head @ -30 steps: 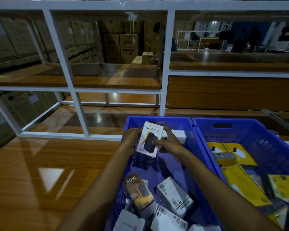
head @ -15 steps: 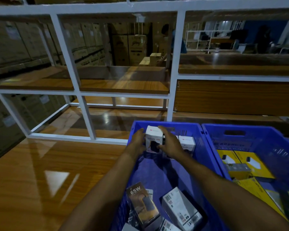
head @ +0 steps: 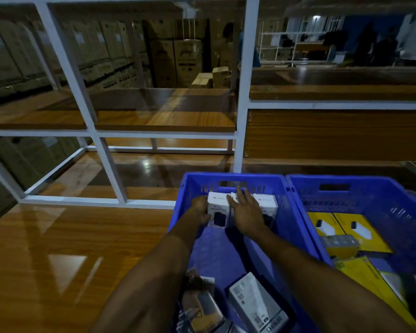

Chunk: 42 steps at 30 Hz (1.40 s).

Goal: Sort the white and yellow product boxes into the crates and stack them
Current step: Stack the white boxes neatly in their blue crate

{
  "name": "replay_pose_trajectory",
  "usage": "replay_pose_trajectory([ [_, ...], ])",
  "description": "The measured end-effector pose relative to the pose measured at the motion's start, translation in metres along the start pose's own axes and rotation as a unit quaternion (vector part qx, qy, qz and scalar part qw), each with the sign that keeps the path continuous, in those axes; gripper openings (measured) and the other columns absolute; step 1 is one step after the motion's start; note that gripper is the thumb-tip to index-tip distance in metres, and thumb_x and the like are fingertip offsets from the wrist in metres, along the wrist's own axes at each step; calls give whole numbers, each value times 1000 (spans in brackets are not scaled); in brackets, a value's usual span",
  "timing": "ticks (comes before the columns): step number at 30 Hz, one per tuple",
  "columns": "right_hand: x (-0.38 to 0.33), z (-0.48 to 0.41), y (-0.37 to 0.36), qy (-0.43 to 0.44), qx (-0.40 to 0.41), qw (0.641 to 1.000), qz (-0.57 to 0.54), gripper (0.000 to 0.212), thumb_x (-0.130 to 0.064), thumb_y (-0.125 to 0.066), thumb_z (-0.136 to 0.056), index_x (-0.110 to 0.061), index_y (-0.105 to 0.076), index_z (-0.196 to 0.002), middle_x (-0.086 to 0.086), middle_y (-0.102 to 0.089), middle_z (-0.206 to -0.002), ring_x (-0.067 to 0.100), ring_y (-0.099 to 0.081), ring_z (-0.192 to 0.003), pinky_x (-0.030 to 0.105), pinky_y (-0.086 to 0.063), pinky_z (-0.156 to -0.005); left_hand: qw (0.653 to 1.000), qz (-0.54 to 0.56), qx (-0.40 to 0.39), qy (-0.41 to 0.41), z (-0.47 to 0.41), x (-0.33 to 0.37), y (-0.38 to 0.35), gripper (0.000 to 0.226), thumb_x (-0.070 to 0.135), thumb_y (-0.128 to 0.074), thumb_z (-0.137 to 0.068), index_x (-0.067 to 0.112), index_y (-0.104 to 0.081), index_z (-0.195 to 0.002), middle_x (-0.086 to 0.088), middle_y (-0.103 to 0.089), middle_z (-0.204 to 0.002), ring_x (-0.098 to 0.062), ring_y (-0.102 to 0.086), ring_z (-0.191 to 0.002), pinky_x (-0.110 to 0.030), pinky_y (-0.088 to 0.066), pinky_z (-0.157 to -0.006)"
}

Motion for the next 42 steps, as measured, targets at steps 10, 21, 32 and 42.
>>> replay_pose_trajectory([
  [10, 12, -6, 22, 32, -74, 994, -68, 92, -18, -59, -88, -22, -2, -160, 14, 6, -166, 32, 0, -153, 47, -13, -122, 999, 24, -18, 17, -23, -9, -2, 36, 19, -35, -102, -1, -64, -109, -16, -70, -82, -29, -65, -63, -26, -51, -50],
  [21, 27, 23, 38, -18, -83, 987, -138, 61, -23, -59, -92, -12, -41, -149, 24, -12, -163, 36, -14, -151, 47, -32, -116, 999, 40, -12, 0, 38, 5, 1, 37, 6, -30, -104, 5, -54, -75, -4, -57, -37, -15, -55, -28, -21, -41, -30],
  [32, 20, 83, 68, -33, -73, 976, -201, 49, -24, -67, -92, -7, -56, -137, 14, -55, -142, 32, -52, -130, 36, -43, -104, 996, 33, -77, 27, 82, -1, -4, 22, 18, -40, -101, 11, -46, -81, -9, -48, -75, -23, -49, -65, -34, -42, -58],
  [42, -21, 152, 82, -32, -336, 938, -78, 39, -46, -62, -92, -10, -66, -108, 14, -65, -110, 30, -63, -95, 42, -53, -90, 864, -448, -212, -87, 118, -41, -23, 19, 20, -48, -100, 7, -50, -87, -21, -57, -83, -24, -49, -60, -32, -40, -59],
])
Point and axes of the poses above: each hand's wrist, its own z-axis away from the middle knuckle, its own y-axis out of the back of the hand, x = y × z, the point moved 1 cm from there along -z, towards the middle knuckle
